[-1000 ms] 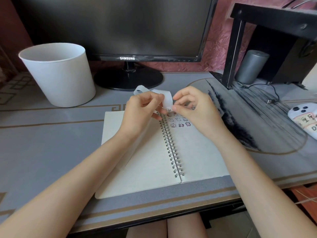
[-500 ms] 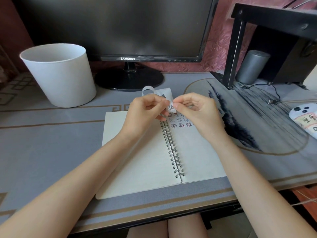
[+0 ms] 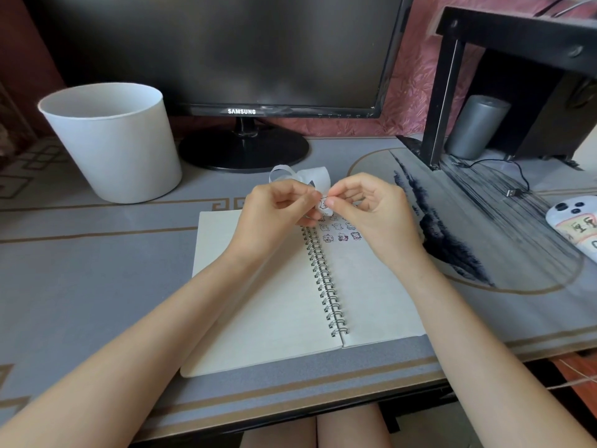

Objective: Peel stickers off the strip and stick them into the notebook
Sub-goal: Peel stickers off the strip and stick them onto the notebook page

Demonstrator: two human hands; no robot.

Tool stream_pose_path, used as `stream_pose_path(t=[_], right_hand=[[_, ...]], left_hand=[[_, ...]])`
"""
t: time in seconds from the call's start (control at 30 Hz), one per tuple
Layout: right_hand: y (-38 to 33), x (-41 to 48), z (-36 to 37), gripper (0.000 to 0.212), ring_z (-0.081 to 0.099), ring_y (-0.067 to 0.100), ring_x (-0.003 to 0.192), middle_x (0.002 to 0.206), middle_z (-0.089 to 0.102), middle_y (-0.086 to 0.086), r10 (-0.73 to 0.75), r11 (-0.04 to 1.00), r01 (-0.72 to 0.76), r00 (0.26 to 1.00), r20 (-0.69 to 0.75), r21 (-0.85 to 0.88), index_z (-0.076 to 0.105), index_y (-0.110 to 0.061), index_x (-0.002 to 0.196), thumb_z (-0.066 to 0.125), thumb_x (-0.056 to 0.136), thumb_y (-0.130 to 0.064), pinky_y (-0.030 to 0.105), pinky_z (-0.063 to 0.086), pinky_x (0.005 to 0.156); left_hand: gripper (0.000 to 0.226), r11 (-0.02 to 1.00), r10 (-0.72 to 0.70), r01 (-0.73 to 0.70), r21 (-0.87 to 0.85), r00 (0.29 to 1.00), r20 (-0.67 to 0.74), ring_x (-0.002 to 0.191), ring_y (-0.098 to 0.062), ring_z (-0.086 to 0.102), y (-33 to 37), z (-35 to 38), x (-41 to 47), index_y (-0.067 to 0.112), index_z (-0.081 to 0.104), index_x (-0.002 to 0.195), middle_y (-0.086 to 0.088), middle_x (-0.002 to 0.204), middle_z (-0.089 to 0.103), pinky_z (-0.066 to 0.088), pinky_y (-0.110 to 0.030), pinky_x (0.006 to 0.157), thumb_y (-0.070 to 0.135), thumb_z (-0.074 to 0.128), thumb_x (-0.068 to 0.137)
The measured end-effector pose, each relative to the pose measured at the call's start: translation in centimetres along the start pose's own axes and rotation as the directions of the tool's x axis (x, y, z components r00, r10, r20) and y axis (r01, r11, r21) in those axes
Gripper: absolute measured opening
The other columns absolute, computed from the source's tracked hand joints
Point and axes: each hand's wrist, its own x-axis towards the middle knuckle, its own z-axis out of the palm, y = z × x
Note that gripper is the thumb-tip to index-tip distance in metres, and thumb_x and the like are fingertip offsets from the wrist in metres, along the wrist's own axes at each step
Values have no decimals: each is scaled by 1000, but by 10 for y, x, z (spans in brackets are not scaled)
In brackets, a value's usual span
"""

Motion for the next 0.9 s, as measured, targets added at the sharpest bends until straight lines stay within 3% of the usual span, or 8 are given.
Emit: stream_pose_path(t=[0.13, 0.3, 0.47, 0.73, 0.9], right_hand=[[-1, -1, 0, 9, 63, 6, 72, 77, 69, -5, 7, 1000, -7, 1000, 3, 13, 70, -14, 84, 72, 80, -6, 20, 50, 72], [-2, -2, -1, 8, 63, 13, 75, 77, 69, -5, 21, 1000, -21, 1000, 12, -1, 69, -15, 82, 72, 80, -7, 27, 52, 74], [-2, -4, -2, 4, 54, 0, 65, 73, 62, -18, 32, 996, -30, 999, 22, -89, 68, -16, 82, 71, 81, -14, 13, 38, 62], [-2, -7, -5, 4, 53, 5, 80, 95, 56, -10, -65, 969, 84, 994, 86, -234, 66, -19, 83, 70, 83, -18, 13, 34, 69], [-17, -12, -9, 8, 54, 5, 78, 86, 60, -13, -2, 996, 10, 995, 98, -87, 65, -20, 81, 68, 84, -13, 14, 37, 67]], left_hand=[[15, 1000, -3, 3, 8, 1000, 11, 67, -7, 67, 0, 0, 0, 11, 68, 80, -2, 67, 68, 56, -19, 67, 9, 60, 92], [14, 1000, -18, 18, 12, 1000, 16, 67, -9, 66, 1, 1, -1, 8, 68, 81, -8, 70, 68, 55, -19, 66, 8, 60, 92], [14, 999, -44, 44, 1, 999, 3, 63, -8, 67, 2, 2, -2, 1, 69, 84, -8, 68, 68, 56, -19, 64, 10, 61, 92], [18, 998, -58, 58, 19, 998, -10, 64, -12, 67, 0, 2, -1, 4, 68, 76, -9, 67, 67, 57, -22, 63, 10, 60, 92], [18, 998, -50, 51, 25, 998, -40, 62, -11, 65, 1, 0, 0, 0, 67, 80, -9, 70, 67, 57, -23, 62, 10, 60, 93]])
